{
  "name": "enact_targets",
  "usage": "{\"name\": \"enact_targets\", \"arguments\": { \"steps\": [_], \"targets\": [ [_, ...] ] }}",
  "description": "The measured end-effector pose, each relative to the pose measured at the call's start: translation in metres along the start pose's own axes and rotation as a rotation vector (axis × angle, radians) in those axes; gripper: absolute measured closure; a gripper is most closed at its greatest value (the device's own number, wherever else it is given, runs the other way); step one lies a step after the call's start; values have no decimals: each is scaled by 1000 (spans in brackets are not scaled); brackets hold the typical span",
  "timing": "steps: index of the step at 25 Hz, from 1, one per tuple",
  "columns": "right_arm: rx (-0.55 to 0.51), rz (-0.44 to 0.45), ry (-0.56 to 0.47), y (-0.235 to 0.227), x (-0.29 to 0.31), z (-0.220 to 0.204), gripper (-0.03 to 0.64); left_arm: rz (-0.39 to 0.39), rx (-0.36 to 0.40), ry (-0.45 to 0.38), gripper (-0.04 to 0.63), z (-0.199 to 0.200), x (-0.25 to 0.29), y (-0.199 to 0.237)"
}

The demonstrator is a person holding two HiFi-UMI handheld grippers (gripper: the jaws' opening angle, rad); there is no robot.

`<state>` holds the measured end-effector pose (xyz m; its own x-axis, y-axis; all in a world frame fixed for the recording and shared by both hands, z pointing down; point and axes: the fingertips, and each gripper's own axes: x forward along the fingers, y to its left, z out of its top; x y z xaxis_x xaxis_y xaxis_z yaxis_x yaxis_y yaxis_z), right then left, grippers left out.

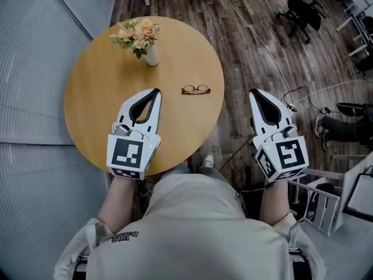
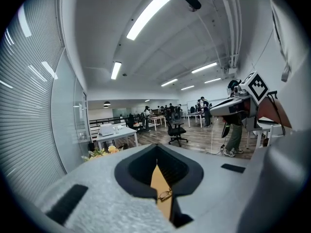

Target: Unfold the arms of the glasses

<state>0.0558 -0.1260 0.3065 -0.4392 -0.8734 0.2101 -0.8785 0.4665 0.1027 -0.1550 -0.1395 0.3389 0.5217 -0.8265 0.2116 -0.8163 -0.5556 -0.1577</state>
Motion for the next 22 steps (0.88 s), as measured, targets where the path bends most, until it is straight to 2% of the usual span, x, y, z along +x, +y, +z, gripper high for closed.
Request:
{"name": "enact_targets", "arguments": {
  "steps": [14, 18, 22],
  "targets": [
    [27, 31, 9, -24, 4, -15, 583, 25, 33, 42, 572, -4, 20, -15],
    [27, 42, 19, -28, 13, -21, 583, 43, 96, 108, 571, -14, 33, -13],
    [4, 53, 40, -30, 23, -28, 583, 14, 145, 153, 569, -24, 49, -15]
  ]
}}
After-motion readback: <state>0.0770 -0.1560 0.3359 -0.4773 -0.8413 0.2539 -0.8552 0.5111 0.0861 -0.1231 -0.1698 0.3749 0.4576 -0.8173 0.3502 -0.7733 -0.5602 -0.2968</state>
